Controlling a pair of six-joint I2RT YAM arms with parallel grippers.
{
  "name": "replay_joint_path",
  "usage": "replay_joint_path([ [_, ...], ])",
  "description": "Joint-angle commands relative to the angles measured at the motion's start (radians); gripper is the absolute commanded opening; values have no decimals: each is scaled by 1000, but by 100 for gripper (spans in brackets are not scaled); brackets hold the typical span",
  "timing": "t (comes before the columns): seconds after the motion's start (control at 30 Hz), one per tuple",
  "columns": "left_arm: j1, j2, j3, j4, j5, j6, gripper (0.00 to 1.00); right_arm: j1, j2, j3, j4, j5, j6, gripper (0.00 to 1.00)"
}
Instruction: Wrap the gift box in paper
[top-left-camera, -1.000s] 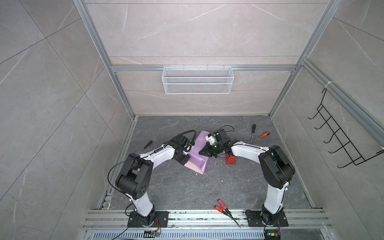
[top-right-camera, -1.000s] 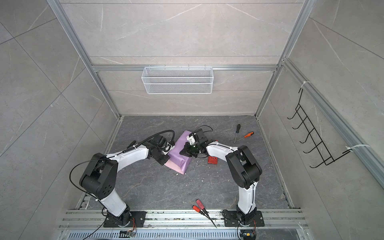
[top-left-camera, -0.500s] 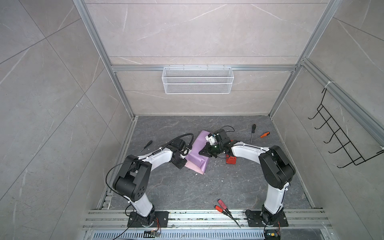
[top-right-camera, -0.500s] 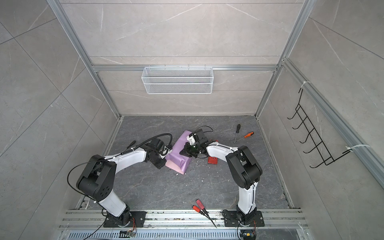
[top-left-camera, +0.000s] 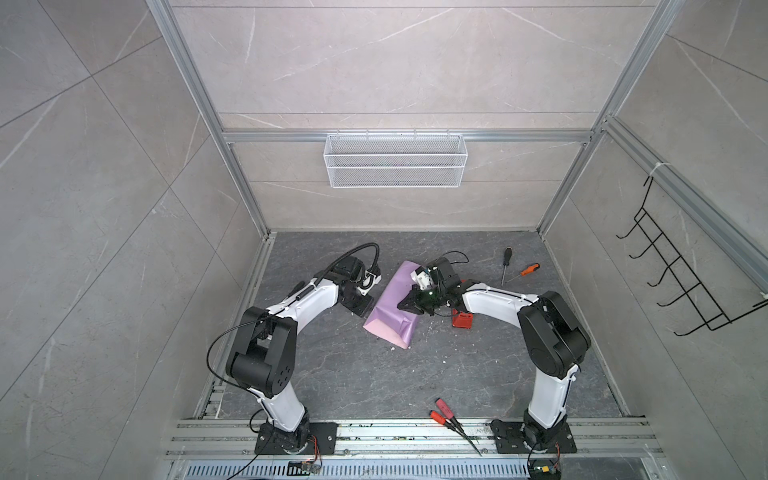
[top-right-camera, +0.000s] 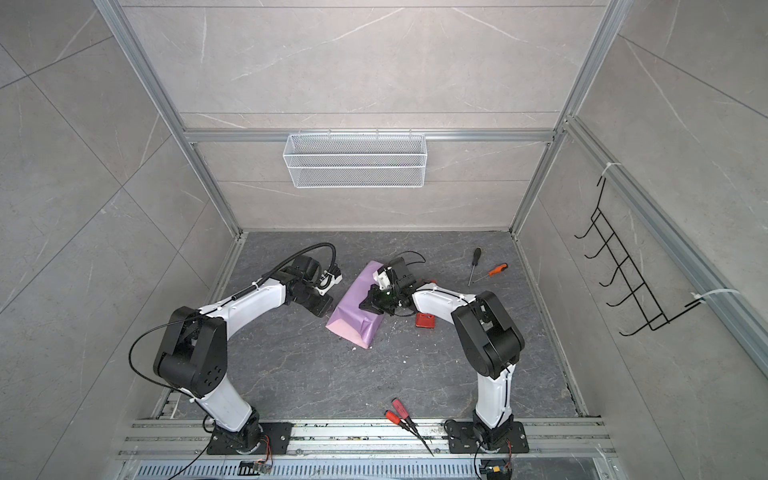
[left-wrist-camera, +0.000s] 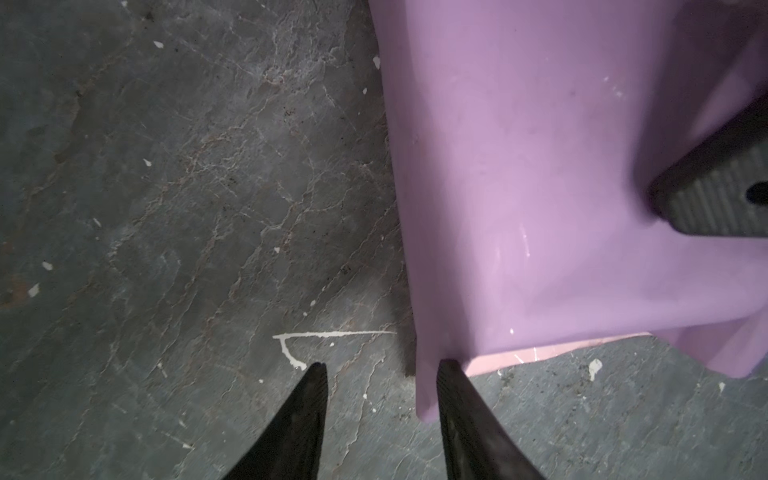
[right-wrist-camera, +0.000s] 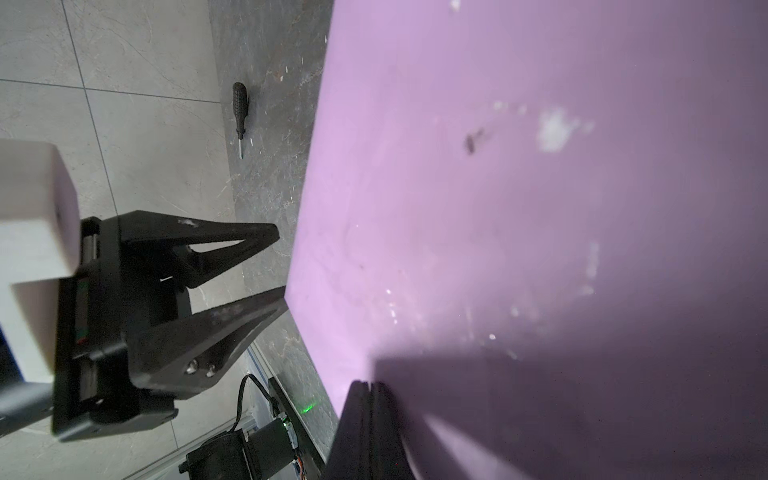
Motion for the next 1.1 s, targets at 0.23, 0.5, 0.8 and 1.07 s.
replay_joint_path([
  [0.23, -33, -4, -11, -13, 55, -28, 49, 23, 40, -11, -172, 37, -34, 0],
  [0.5, -24, -54, -34, -32, 0, 0, 51, 25, 50, -11, -171, 26, -27, 0],
  [0.8, -11, -31, -78, 58, 52, -85, 36, 28, 56, -7, -157, 20, -16, 0],
  [1.07, -26, 6, -92, 150, 74, -234, 23, 33, 58, -24, -123, 20, -5, 0],
])
